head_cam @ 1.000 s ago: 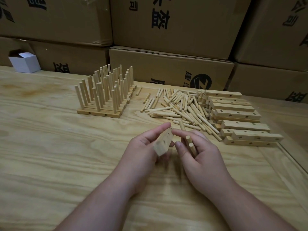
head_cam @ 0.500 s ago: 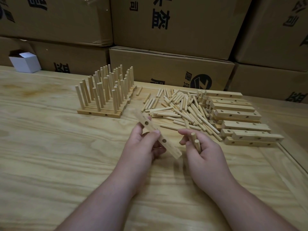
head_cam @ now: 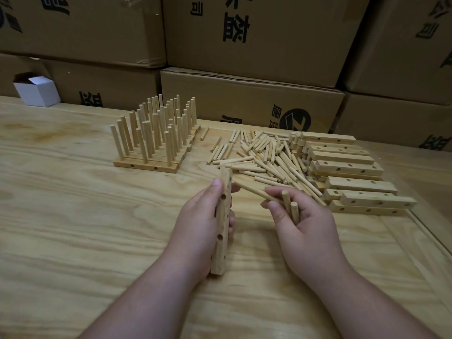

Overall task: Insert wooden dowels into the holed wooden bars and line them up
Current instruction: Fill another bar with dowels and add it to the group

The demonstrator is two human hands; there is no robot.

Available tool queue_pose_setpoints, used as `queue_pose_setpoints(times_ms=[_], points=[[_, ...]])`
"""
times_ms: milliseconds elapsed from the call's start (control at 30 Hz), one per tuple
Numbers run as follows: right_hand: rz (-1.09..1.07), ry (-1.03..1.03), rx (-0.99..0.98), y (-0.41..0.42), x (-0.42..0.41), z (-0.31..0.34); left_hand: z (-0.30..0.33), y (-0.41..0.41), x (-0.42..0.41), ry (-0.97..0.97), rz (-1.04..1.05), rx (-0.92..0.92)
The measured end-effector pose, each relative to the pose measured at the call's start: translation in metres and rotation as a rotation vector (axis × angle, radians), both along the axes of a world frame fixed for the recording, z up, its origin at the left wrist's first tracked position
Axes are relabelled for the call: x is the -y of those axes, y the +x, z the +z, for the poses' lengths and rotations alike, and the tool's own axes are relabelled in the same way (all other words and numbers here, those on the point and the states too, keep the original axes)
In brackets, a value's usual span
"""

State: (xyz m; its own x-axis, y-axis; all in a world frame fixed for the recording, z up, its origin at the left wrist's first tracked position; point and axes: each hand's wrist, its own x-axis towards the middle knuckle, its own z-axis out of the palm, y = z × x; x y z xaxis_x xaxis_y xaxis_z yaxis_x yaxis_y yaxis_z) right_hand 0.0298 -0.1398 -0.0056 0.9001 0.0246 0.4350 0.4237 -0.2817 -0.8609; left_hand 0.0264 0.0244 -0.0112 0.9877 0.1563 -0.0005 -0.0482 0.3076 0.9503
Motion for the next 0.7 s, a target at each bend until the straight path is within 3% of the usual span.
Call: queue_pose_setpoints(times_ms=[333,700], points=[[-0.095,-0.102,0.157,0.006,0.01,0.005,0.002,-0.001,0.001,-0.042,-0.015,-0.023],[-0.031,-0.142,0.184,0.008,0.014,0.009,0.006,-0.003,0.002,-0.037,-0.028,-0.06]])
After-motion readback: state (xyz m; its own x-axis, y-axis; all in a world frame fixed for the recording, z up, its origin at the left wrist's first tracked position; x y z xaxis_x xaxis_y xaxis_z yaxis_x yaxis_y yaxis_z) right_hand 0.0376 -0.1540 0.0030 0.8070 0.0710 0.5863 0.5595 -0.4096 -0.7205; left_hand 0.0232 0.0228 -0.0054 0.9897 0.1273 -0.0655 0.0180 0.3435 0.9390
